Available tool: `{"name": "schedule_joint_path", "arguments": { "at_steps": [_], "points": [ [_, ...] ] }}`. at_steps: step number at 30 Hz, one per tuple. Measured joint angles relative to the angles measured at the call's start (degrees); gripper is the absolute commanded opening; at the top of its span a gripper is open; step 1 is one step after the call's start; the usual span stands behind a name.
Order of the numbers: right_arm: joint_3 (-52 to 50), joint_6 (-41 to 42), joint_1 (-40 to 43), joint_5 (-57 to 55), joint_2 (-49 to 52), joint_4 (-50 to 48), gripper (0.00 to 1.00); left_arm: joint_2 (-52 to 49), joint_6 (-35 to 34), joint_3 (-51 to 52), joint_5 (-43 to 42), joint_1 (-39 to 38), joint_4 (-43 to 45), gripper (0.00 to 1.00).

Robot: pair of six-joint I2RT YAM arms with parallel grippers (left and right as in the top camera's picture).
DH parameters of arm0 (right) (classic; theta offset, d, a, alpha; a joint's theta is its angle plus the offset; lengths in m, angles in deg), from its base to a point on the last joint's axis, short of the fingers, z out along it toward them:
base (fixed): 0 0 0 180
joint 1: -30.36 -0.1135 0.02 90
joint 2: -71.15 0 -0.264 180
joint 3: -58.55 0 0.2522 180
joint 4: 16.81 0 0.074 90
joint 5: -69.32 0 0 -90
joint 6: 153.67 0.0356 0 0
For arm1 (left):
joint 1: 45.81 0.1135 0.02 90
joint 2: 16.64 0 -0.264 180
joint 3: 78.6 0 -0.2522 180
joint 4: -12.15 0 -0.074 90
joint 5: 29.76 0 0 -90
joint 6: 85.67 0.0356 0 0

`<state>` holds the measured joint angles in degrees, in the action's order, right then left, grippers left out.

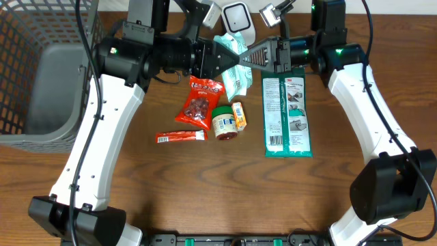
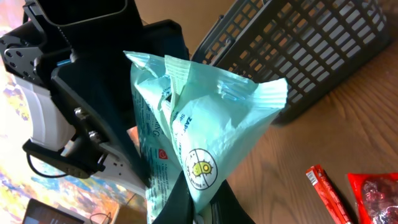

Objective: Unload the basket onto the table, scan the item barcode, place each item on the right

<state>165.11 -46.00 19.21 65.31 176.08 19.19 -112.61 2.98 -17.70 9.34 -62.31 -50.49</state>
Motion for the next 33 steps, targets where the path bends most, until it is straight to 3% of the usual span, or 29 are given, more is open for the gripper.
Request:
{"name": "schedule_joint_path", "arguments": {
  "at_steps": [2,4,9,11,18,21,26,33],
  "points": [
    [0.0,0.2,0.0,-0.1,0.0,-0.2,0.02,0.0,-0.2,0.0,0.4,0.1,0.3,0.20],
    [0.0,0.4,0.0,-0.3,0.0,-0.2,0.10,-0.1,-0.2,0.0,0.6,0.3,0.5,0.14],
    [0.0,1.2,0.0,-0.7,0.0,-1.2,0.41,-0.2,-0.1,0.0,0.3,0.2,1.4,0.08],
    [0.0,1.2,0.2,-0.9,0.0,-1.3,0.53,-0.2,-0.3,0.0,-0.1,0.2,1.5,0.08],
    [0.0,-0.1,2.4,-0.3,0.0,-1.2,0.76,-0.3,-4.7,0.0,-3.0,2.1,1.6,0.08],
    [0.0,-1.8,3.5,0.9,0.0,-0.3,0.76,-0.3,-6.5,0.0,-6.9,4.1,1.6,0.07],
    [0.0,-3.5,3.8,1.7,0.0,1.1,0.63,-0.3,-9.0,0.0,-14.8,6.8,1.6,0.07],
    [0.0,-4.0,1.3,1.9,0.0,1.9,0.57,-0.3,-9.6,0.0,-20.8,7.4,1.5,0.07]
  ]
}}
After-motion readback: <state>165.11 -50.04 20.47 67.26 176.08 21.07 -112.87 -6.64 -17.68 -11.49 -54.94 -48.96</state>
